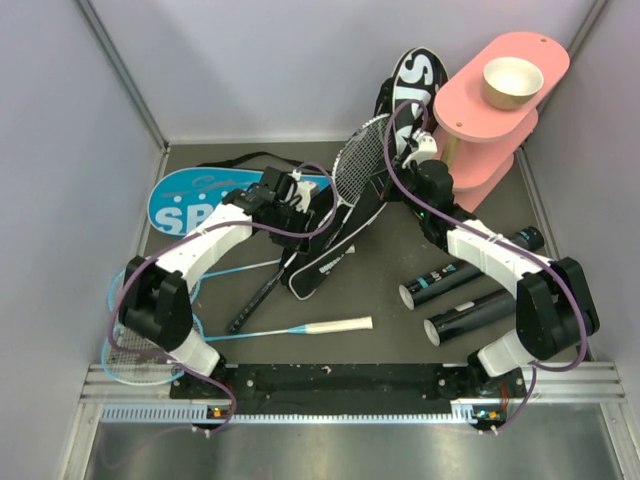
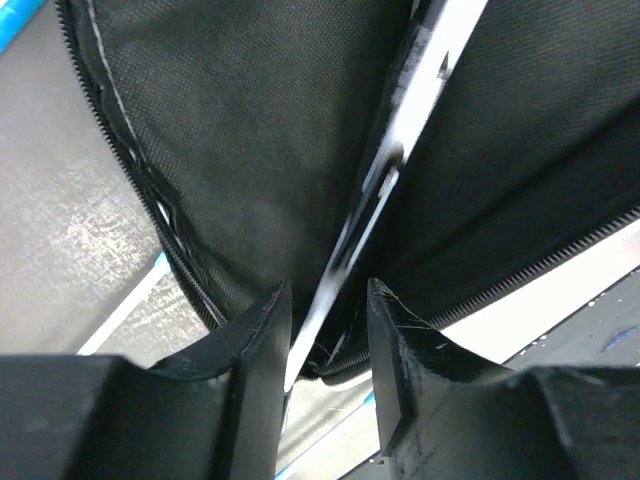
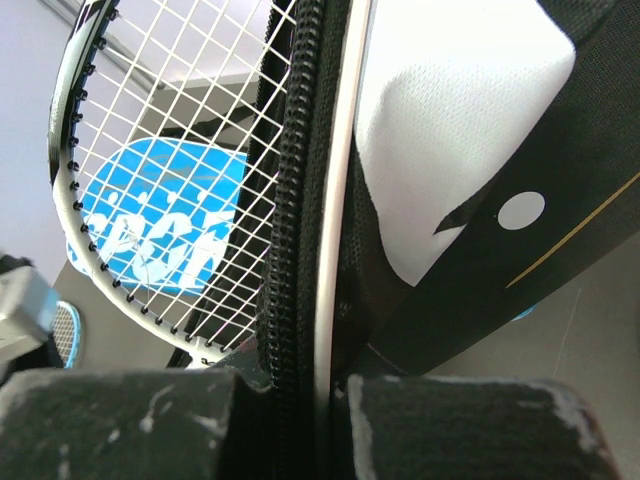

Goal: Pack up the badminton gear
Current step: Place the racket in the racket bag.

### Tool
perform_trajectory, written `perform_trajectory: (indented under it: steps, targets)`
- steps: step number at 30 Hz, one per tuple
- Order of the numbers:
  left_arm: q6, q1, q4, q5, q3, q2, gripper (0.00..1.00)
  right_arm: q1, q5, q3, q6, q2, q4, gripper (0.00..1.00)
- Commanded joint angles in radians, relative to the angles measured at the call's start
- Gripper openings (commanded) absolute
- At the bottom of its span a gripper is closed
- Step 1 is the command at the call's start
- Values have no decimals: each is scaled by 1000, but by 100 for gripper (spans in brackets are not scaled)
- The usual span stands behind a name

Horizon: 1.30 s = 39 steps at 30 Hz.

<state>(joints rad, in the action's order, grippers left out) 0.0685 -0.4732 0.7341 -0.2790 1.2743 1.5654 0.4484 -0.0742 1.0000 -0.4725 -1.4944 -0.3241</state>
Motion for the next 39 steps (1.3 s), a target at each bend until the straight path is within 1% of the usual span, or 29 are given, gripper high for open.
perform_trajectory:
  steps: [1, 2, 3, 5, 6, 9, 10, 13, 15, 16, 17, 22, 24, 28, 29, 33, 35, 36, 39]
  targets:
    - [-39, -5, -16, -26, 17, 36, 38, -4, -47, 52, -3, 60, -150, 0]
    - [-41, -7, -18, -11, 19, 45, 35, -2, -47, 52, -5, 62, -154, 0]
    - [-48, -8, -15, 3, 22, 50, 27, -4, -45, 52, -8, 60, -156, 0]
    - [-52, -12, -4, 36, 48, 64, 17, -2, -44, 52, -12, 54, -161, 0]
    - [-53, -12, -2, 47, 54, 64, 10, -4, -41, 52, -17, 56, -165, 0]
    - [-59, -13, 11, 101, 80, 59, 5, -2, -24, 52, -29, 51, -167, 0]
    - [-59, -21, 33, 124, 88, 58, 0, -2, -12, 52, -31, 54, -165, 0]
    - [-101, -62, 56, 230, 108, 35, 0, -4, 25, 57, -34, 57, -148, 0]
    - [-105, -76, 89, 268, 126, 19, 0, -4, 42, 65, -22, 59, -142, 0]
    - [-104, -84, 112, 270, 160, 21, 0, -4, 48, 71, -15, 56, -138, 0]
    - [-99, -87, 172, 270, 181, 30, 0, -2, 51, 83, -6, 54, -139, 0]
    - [-127, -122, 310, 405, 310, 76, 0, -2, 48, 137, 81, 11, -136, 0]
    - [-136, -125, 356, 417, 333, 90, 0, -2, 39, 164, 103, 6, -133, 0]
    - [-142, -142, 379, 463, 338, 97, 0, -2, 28, 193, 117, -9, -119, 0]
    - [-139, -145, 384, 509, 335, 96, 0, -2, 28, 195, 120, -12, -118, 0]
    - [-125, -150, 390, 540, 321, 85, 0, -11, 22, 201, 130, -27, -107, 0]
    - [-130, -150, 374, 522, 321, 76, 0, -17, -1, 193, 104, -29, -119, 0]
    - [-134, -153, 370, 520, 321, 81, 0, -19, -36, 193, 101, -29, -133, 0]
    - [-134, -165, 393, 554, 347, 126, 0, -11, -110, 174, 75, -32, -154, 0]
